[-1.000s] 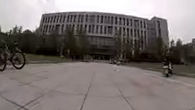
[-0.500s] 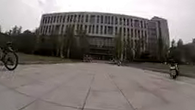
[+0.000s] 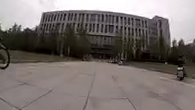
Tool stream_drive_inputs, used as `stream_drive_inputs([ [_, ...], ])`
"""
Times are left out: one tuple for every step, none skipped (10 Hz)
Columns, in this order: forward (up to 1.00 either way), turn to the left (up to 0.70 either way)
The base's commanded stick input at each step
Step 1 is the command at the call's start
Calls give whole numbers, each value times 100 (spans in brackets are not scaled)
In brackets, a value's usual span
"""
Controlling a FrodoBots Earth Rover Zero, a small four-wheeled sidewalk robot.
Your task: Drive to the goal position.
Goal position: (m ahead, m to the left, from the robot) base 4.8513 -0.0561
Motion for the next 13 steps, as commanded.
stream_drive_inputs([
  [85, 0],
  [85, 0],
  [85, 0],
  [85, 0],
  [85, 0],
  [85, 0],
  [85, 0],
  [85, 0],
  [85, 0],
  [85, 0],
  [85, -5],
  [85, -31],
  [85, -8],
])
